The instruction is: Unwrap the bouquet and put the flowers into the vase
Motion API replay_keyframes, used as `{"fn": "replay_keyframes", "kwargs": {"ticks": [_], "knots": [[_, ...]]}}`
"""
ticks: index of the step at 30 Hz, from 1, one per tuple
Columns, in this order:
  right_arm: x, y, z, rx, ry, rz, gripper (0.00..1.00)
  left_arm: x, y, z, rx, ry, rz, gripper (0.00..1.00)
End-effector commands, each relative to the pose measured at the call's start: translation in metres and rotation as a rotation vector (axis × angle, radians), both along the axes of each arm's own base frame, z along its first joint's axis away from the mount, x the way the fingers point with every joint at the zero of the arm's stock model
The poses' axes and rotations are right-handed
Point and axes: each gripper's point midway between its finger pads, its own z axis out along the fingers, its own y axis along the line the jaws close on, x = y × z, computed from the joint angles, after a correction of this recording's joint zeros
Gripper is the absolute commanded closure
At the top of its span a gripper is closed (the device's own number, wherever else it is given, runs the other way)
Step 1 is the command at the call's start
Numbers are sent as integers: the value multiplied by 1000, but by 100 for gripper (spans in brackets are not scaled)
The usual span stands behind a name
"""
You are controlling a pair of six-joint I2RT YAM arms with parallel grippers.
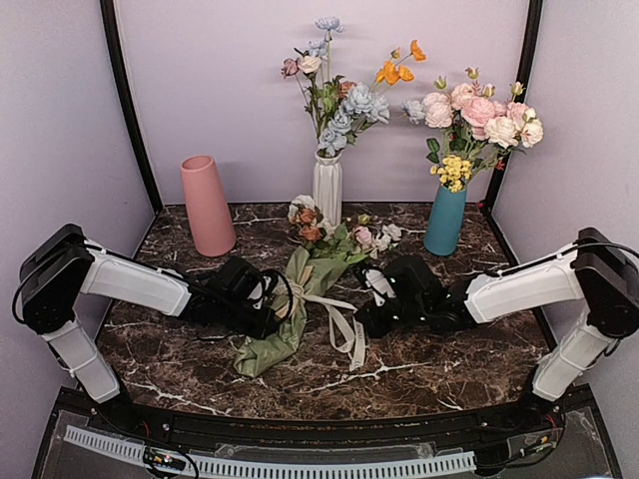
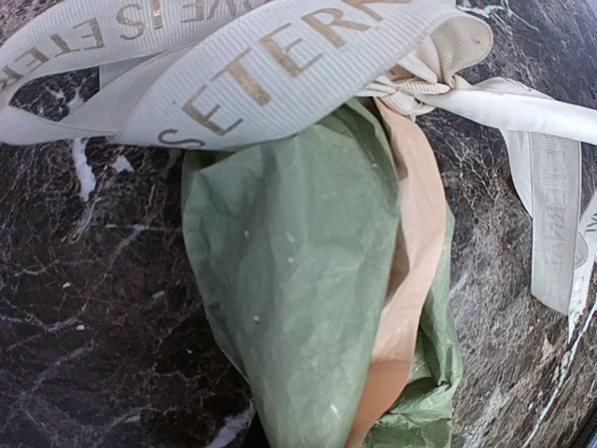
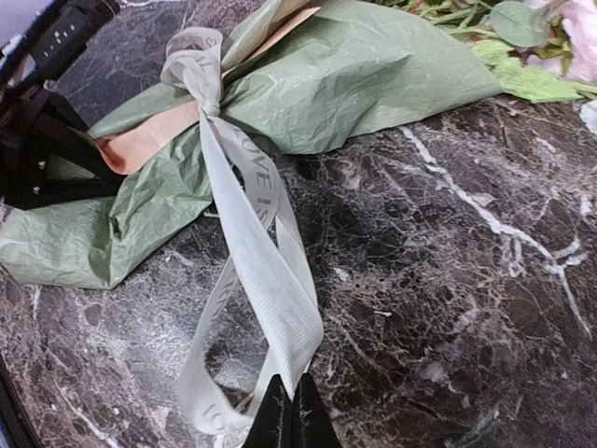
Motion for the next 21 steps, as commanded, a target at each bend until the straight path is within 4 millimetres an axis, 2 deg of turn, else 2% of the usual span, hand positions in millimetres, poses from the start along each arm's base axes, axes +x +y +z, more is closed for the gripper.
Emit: {"fn": "replay_keyframes", "kwargs": {"ticks": [1,7,10,13,16,19,21], "knots": [[-2,-12,37,40,-6,-83,100,-6,66,-41,242,32,212,100],[-22,-35,70,139,-27,-116,100,-13,63,-38,207,40,203,100],[-24,-47,94,223,-61,-166,100,-16,62,-39,213,51,186,100],[-25,-52,113,299,-118,-172,100,-18,54,-36,200,62,155,97],[-22,-49,118,314,-160,-157,100,-20,48,-30,202,64,147,82],[-18,-41,112,279,-165,-134,100,-18,43,-13,200,46,145,59],[-15,-34,109,261,-165,-119,100,-19,39,-1,200,34,129,49]]}}
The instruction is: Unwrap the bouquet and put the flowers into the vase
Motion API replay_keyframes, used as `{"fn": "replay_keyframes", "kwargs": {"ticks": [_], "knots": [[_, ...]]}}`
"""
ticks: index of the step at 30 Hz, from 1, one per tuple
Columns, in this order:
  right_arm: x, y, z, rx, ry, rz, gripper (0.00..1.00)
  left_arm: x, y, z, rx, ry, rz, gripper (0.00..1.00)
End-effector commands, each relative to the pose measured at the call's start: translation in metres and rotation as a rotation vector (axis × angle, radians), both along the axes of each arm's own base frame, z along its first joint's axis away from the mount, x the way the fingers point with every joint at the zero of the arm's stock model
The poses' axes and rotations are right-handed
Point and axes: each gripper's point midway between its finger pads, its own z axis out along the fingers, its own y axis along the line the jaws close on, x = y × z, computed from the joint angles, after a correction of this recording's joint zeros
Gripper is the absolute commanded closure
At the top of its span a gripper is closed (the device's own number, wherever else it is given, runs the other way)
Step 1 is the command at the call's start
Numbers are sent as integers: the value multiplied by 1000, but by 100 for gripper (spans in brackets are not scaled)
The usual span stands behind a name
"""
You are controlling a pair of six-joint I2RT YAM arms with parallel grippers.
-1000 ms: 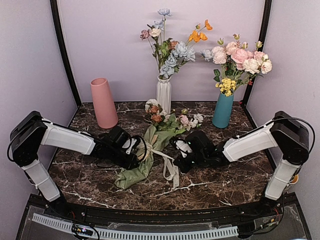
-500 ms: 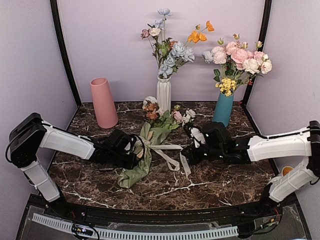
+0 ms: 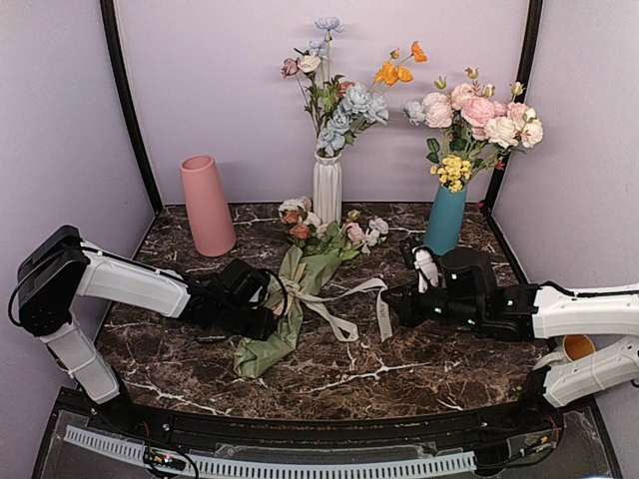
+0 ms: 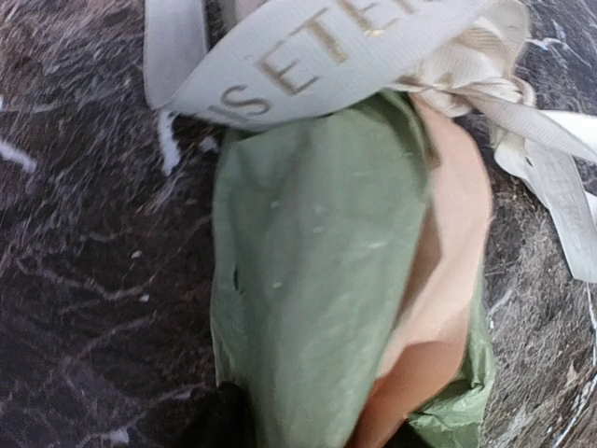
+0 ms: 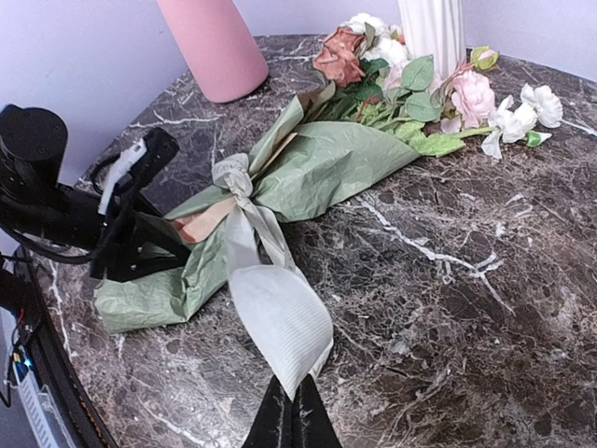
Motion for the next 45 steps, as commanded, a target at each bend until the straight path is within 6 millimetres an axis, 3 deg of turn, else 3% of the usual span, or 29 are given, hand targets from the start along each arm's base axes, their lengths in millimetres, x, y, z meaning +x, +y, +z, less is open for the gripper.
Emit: {"fn": "replay_keyframes", "kwargs": {"ticks": [1,6,11,13,15,19,22,26,30,32,36,40,45], "knots": [[10,17,5,-7,-43,23,100,-20,25,2,135,58,-4,46],[13,33,0,-15,-22,60,100,-14,11,10,121,16,-91,43],[19,37,-5,-32,-42,58,100,-1,9,-12,195,-8,-114,44],[22,39,-5,-49,-66,66,100,3,14,-22,227,-13,-94,52],[26,42,-1,-58,-109,72,100,2,16,-25,216,-22,-80,70],[45,48,24,-29,-239,28,100,-6,6,-16,112,-37,-114,88],[49,60,36,4,-348,74,100,-9,-1,-7,75,-43,-155,93],[61,75,51,5,-440,109,100,3,12,0,79,60,-12,94],[72,82,69,-43,-425,108,100,5,17,16,63,134,65,95],[74,70,75,-71,-411,67,100,3,19,21,40,152,63,95],[81,18,93,-135,-478,-87,100,-3,20,24,-1,151,17,95],[96,-30,97,-141,-554,-239,100,-12,27,7,-13,125,-7,95],[98,-50,114,-33,-545,-356,100,-22,39,-20,-26,132,51,97]]}}
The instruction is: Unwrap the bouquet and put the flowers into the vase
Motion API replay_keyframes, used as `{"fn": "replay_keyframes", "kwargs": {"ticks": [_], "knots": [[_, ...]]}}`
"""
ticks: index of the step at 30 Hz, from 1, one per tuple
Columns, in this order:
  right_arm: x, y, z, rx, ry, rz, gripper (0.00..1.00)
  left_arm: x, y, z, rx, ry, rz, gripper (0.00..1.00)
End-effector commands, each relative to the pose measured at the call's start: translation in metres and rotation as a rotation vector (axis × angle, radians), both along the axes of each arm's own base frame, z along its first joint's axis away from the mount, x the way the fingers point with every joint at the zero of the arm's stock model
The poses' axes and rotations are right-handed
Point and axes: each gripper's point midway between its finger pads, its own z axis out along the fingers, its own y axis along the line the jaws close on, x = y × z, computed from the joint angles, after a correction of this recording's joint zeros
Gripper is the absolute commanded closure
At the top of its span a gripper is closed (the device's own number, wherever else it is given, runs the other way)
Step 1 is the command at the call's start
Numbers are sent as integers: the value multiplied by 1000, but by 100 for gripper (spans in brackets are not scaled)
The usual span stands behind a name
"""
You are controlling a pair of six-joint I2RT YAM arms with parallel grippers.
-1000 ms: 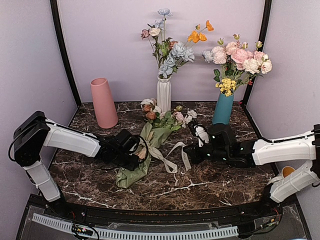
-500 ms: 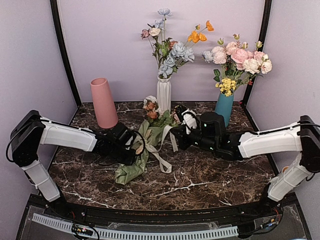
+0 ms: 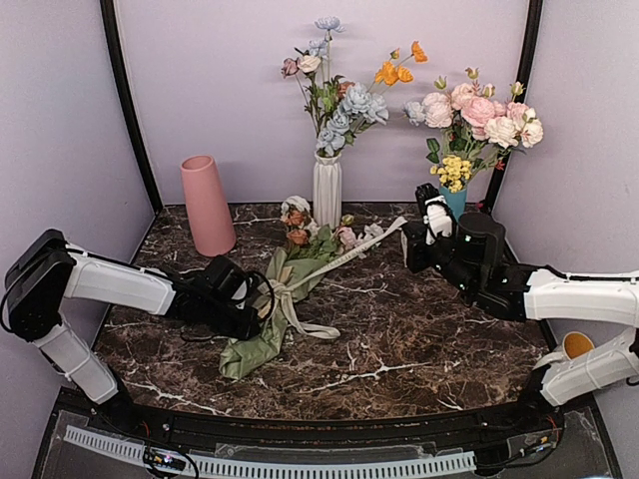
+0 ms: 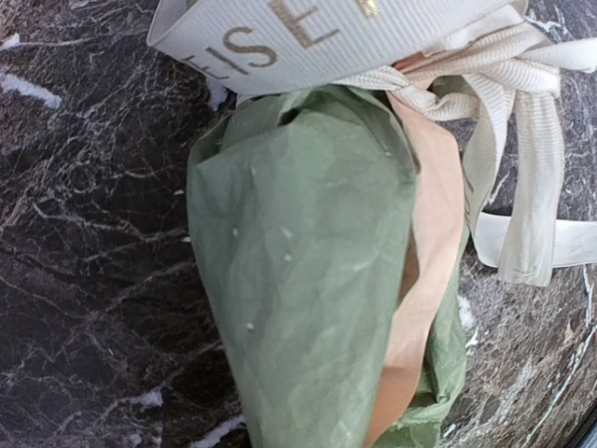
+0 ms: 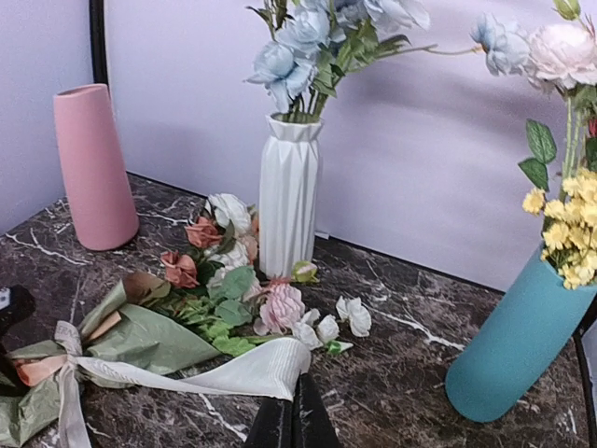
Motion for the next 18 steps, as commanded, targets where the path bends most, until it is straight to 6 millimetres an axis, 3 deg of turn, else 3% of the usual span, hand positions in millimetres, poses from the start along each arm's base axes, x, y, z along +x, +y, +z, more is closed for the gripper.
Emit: {"fn": "replay_keyframes", "kwargs": {"ticks": [1,6,12,15,18], "knots": [[5,-21,26,152,-14,-119,100,-13,17,-24,-1,30,67,98],[-5,-49,37,342,83,-215,100,-14,25,-31,-18,9,123,97],[-29,-77,82,494,-12,-207,100,-8,31,-29,26,-6,155,97],[-31,-77,94,466,-16,-197,100,-4,29,-27,57,-13,120,98],[-27,-65,79,414,38,-174,100,-7,26,-27,50,-2,95,95]]}}
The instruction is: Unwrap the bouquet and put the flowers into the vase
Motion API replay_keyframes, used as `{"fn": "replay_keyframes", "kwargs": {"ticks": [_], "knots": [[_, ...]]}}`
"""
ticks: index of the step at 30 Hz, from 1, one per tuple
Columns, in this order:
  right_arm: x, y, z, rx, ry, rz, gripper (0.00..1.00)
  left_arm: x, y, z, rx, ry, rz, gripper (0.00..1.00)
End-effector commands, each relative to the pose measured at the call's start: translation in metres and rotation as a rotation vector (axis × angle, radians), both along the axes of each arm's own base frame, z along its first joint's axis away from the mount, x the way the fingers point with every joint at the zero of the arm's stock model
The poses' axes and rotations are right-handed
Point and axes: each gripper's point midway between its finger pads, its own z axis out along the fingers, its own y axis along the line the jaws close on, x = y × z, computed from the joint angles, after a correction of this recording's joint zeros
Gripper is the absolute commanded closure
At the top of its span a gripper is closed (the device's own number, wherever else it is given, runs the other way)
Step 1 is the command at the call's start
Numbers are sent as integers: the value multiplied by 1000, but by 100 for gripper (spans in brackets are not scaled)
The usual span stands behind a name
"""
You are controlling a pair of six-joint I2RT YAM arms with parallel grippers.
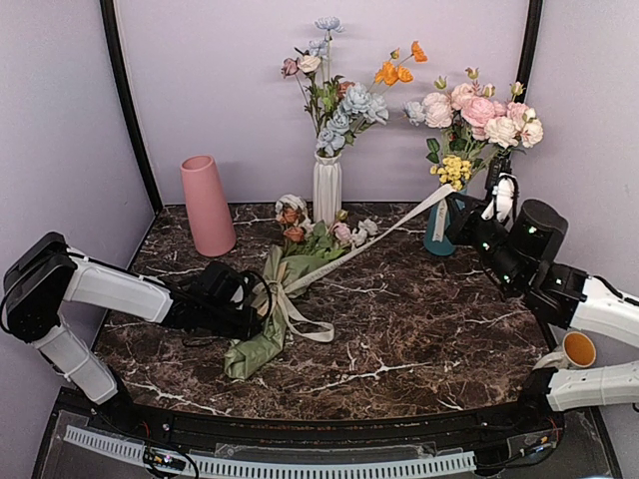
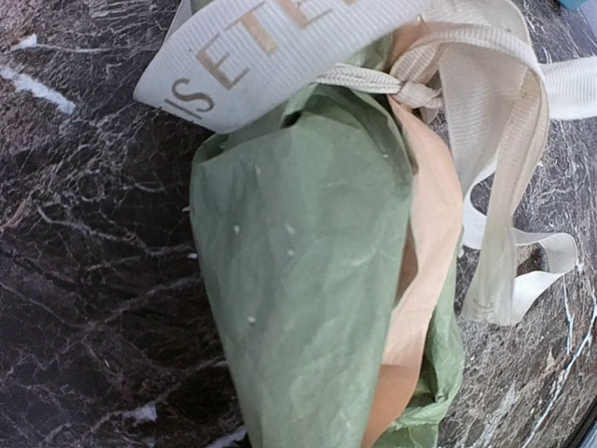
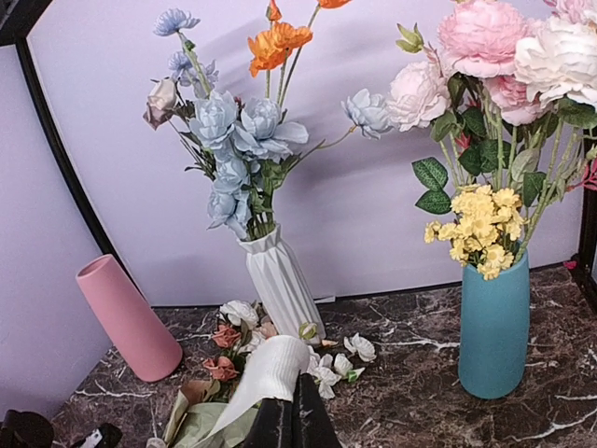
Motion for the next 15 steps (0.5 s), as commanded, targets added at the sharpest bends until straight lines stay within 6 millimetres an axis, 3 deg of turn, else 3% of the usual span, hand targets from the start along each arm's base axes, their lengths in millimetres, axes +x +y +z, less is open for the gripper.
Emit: {"fn": "replay_keyframes", "kwargs": {"ticks": [1,3,8,11,15], "knots": [[9,11,-20,-37,83,13,100,-14,27,-25,136,71,18,92],[16,22,-52,-73,164,23,100,-15,25,-19,116,67,5,83],[33,43,-131,-183,432,16,96,-21,26,6,91,60,1,47],[36,46,-161,-269,552,2,61,-24,33,29,82,49,34,37],[32,50,-170,-336,604,35,20,-26,37,65,43,5,41,29]]}}
